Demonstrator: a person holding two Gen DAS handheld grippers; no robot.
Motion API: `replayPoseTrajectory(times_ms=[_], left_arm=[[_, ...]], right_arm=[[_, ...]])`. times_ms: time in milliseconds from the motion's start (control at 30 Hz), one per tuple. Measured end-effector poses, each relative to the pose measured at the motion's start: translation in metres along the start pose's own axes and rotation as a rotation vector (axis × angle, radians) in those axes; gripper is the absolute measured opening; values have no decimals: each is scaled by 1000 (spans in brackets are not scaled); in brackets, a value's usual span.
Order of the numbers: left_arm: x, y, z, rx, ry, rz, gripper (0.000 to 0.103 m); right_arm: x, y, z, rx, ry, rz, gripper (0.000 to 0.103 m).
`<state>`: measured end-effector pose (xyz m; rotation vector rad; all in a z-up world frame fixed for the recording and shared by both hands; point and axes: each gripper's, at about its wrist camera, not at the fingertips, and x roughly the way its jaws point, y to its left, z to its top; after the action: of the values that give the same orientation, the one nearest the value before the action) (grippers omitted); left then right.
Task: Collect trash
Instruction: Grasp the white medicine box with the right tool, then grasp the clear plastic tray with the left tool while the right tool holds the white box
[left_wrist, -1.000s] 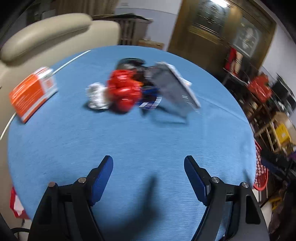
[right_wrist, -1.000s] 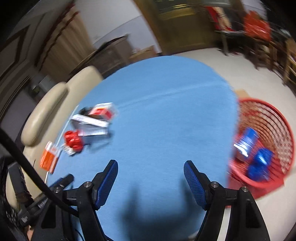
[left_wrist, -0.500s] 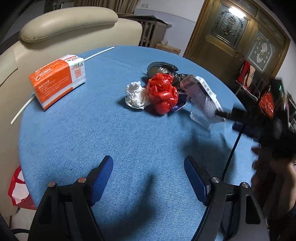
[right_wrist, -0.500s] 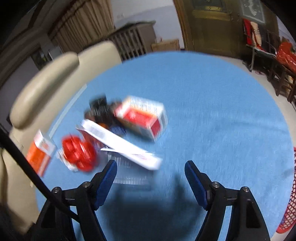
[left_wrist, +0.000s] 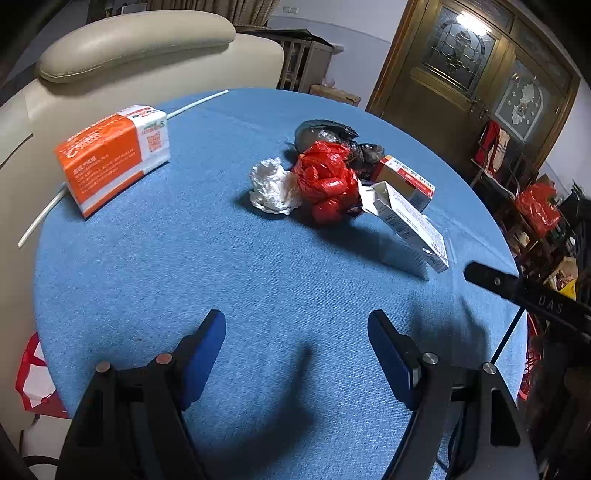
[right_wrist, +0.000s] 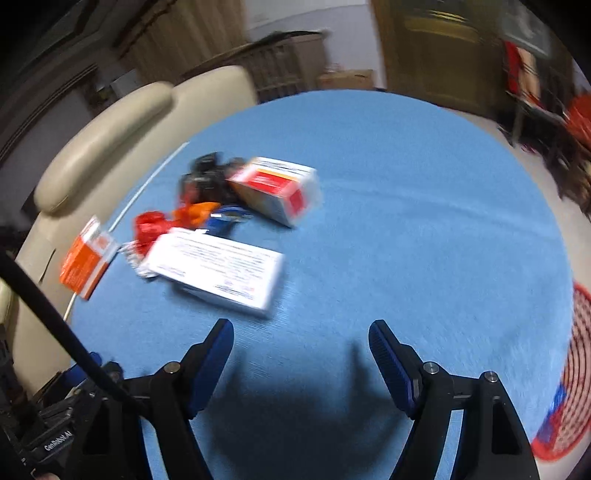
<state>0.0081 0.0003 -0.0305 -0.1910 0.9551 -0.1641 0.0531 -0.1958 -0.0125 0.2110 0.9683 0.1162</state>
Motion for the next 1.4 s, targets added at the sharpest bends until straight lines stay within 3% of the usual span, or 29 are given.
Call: replayPoseTrajectory(times_ms=[133, 233, 400, 500, 633, 867, 1000, 1233, 1400], left_arm=[[-4, 10, -2, -16, -2, 12, 80], [-4, 20, -3, -40, 0, 15, 80], [-4, 33, -5, -73, 4, 16, 80], [-6, 38, -5, -86, 3, 9, 80], [-4, 40, -8, -88, 1, 14, 80], [-6, 31, -5, -74, -7, 7, 80], [-10, 22, -5, -51, -13, 5, 80], [-16, 8, -4, -12, -23, 13, 80], [-17, -2, -2, 33, -18, 17, 80]], right_arm=[[-1, 60, 16, -284, -25, 27, 79], [15, 106, 25, -488, -27, -40, 79], [54, 139, 22, -644, 18, -153, 77], [70, 141, 22, -655, 0, -238, 44], [45, 119, 42, -475, -45, -157, 24], [-17, 38, 68, -39, -163, 142, 17], [-37, 15, 63, 75, -188, 252, 17], [-57, -15, 37, 159, -183, 337, 17], [-65, -30, 20, 114, -96, 301, 17]])
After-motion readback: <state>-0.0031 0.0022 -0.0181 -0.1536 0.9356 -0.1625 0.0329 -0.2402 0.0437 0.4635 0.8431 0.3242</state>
